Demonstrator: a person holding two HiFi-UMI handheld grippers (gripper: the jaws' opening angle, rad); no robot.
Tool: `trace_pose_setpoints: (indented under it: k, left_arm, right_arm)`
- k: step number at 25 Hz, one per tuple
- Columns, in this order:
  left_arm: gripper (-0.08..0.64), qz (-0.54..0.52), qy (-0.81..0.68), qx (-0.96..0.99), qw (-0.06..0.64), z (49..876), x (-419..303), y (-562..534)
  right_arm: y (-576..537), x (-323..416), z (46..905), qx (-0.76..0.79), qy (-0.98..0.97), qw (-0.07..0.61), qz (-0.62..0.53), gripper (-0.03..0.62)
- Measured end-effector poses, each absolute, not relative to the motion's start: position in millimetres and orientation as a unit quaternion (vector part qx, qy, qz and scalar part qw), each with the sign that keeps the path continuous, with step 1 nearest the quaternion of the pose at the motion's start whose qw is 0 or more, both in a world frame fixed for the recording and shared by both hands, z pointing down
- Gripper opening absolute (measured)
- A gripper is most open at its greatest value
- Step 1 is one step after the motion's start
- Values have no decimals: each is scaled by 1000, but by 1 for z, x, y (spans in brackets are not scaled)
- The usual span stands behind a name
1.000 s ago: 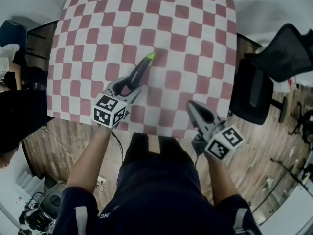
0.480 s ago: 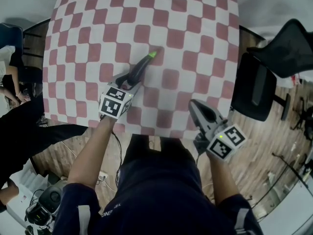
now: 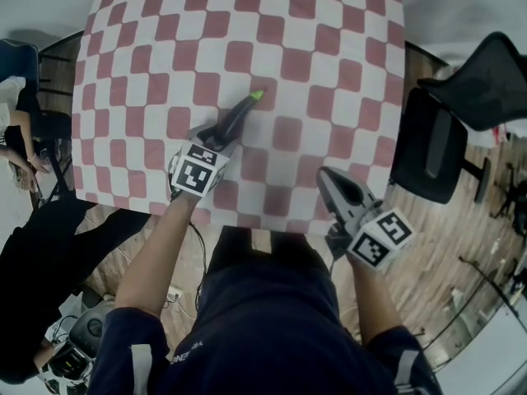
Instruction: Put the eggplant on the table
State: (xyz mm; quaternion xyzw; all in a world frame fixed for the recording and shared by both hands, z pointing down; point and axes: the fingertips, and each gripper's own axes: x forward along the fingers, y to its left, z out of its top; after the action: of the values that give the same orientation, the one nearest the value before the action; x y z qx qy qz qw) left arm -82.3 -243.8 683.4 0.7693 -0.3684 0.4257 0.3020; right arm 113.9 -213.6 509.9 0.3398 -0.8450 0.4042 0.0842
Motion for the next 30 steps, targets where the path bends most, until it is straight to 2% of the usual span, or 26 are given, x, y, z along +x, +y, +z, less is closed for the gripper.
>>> trace_pose_setpoints:
  k: [15, 26, 30]
  left_arm:
    - [261, 439, -361, 773, 283, 669, -83, -241]
    - [258, 329, -407, 817, 241, 558, -95, -246]
    - [193, 280, -412, 837, 227, 513, -97, -240]
  right_arm:
    - [-215, 109, 486, 347, -852, 73, 386, 17]
    - [-223, 99, 443, 358, -865, 50, 348, 17]
    - [-222, 94, 426, 360, -870, 44, 334, 17]
